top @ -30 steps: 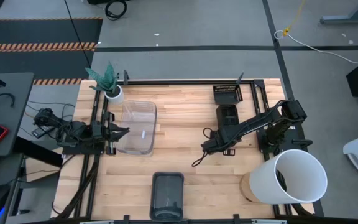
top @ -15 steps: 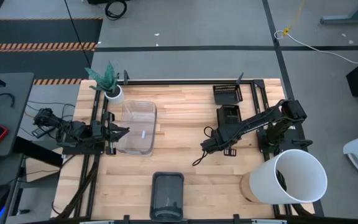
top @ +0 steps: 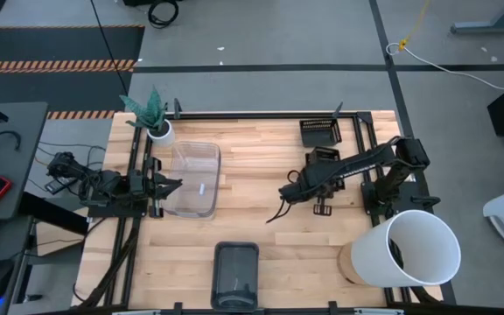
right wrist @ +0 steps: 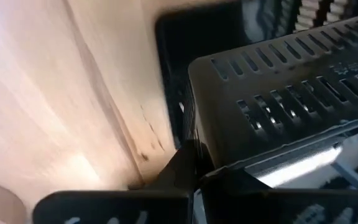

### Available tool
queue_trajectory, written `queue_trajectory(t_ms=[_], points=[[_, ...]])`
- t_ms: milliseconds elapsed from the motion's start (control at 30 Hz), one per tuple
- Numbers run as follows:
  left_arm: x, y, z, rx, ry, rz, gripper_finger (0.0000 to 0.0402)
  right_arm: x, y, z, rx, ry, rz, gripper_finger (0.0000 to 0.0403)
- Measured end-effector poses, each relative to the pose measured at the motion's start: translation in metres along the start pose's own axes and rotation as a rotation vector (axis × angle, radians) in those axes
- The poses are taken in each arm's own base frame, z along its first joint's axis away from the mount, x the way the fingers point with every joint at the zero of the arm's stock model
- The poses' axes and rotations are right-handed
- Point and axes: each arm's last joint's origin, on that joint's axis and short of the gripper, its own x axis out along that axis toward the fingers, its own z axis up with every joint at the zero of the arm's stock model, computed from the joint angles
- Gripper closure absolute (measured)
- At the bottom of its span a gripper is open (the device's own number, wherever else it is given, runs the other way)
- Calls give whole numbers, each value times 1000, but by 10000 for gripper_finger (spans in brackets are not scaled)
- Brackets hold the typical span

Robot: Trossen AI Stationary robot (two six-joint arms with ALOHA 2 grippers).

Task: Stack baskets by color
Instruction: Stack the bottom black bin on top of the middle black bin

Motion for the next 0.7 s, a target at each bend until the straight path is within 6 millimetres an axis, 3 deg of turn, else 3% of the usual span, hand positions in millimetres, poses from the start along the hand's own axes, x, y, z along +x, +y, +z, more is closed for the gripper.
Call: queue_trajectory(t_ms=[200, 700], points=[[0, 0, 0, 0, 0, 0, 366, 1, -7, -6, -16, 81, -28, 392], [0, 0, 0, 0, 0, 0, 366, 1, -3, 1, -33, 27, 45, 391]])
